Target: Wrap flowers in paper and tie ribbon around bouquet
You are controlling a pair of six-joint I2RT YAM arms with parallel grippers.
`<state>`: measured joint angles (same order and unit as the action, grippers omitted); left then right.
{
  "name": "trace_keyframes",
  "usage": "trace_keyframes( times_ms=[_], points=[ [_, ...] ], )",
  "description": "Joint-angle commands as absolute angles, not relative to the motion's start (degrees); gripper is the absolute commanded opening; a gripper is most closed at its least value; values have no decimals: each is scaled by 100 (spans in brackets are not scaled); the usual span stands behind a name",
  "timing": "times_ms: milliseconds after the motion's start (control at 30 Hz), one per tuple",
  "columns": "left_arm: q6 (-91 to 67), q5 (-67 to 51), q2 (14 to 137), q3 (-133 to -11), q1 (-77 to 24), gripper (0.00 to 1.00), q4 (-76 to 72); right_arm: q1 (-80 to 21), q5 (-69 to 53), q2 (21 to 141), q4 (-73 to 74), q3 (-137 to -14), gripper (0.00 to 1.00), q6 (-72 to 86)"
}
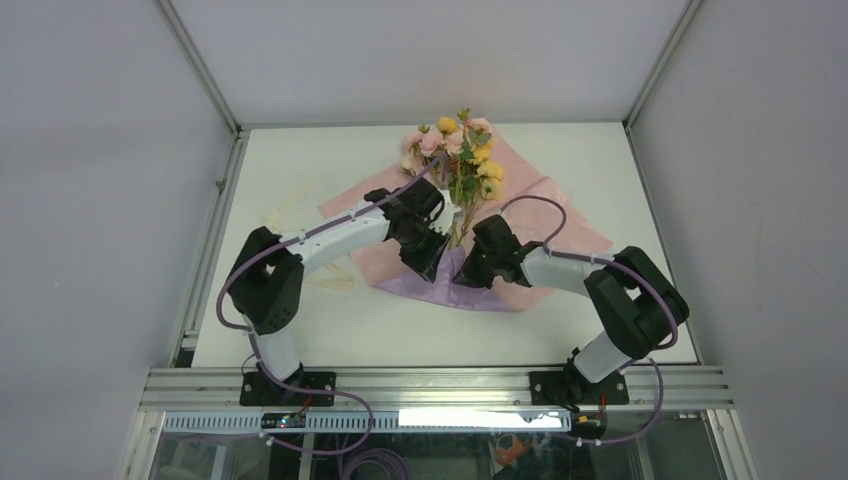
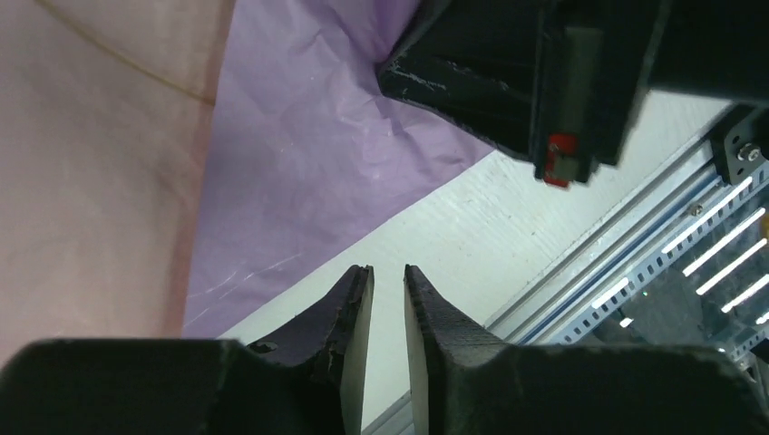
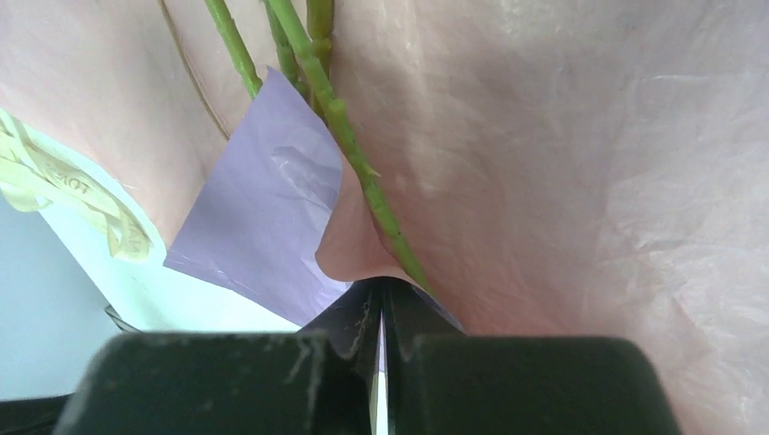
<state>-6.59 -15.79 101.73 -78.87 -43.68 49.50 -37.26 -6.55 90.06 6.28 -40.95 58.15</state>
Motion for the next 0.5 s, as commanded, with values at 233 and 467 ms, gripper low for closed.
trace_keyframes(
  times_ms=[233,467],
  points=[
    [-1324,-1245,11382,-8086,-4263,17,4811,-3744,-643,8766,1496,-4544,0,5150],
    [-1398,-979,11423,-7955,-4258,15,4898,-3537,-262,7810,2361,-3464,0,5810]
  ],
)
